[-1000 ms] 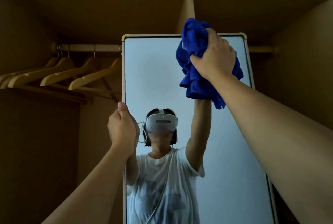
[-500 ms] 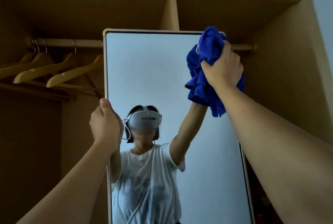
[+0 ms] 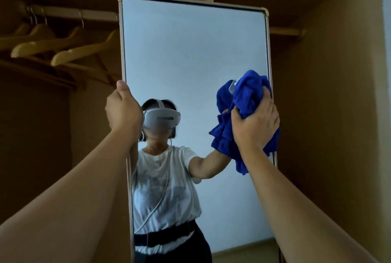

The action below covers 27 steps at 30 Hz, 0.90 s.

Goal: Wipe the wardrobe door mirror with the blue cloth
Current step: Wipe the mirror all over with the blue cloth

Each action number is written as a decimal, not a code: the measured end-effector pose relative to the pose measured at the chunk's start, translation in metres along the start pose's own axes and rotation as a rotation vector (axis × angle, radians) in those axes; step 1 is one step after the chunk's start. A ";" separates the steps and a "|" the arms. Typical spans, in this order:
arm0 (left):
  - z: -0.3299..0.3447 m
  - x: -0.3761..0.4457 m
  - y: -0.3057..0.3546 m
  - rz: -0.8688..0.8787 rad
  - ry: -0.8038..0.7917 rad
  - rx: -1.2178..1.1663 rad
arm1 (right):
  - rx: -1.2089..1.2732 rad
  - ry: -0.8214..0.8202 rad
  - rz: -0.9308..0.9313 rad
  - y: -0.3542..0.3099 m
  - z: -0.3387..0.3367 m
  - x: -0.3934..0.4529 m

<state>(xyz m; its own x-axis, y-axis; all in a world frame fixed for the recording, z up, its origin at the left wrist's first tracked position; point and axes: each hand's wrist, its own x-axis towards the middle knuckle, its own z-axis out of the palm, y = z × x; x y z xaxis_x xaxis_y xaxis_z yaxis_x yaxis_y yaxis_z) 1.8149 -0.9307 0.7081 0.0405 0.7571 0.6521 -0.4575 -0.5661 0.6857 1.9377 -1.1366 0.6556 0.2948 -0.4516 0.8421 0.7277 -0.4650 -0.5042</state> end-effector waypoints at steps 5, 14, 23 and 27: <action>-0.006 -0.002 0.004 -0.027 -0.092 -0.028 | 0.034 -0.116 -0.216 -0.033 0.003 -0.038; -0.039 -0.032 -0.028 -0.312 -0.435 -0.274 | 0.002 -0.379 -0.728 -0.067 0.020 -0.102; -0.049 -0.047 -0.067 -0.289 -0.359 -0.204 | -0.120 -0.426 -0.995 -0.054 0.013 -0.064; -0.044 -0.049 -0.072 -0.227 -0.266 -0.113 | -0.180 -0.349 -0.714 -0.063 0.013 0.008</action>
<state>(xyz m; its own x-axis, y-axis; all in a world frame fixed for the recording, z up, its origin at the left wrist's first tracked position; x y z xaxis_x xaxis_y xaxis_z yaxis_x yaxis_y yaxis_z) 1.8068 -0.9132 0.6127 0.3752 0.7398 0.5585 -0.5050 -0.3421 0.7924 1.9021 -1.1010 0.6971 -0.0048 0.2496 0.9683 0.7113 -0.6797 0.1788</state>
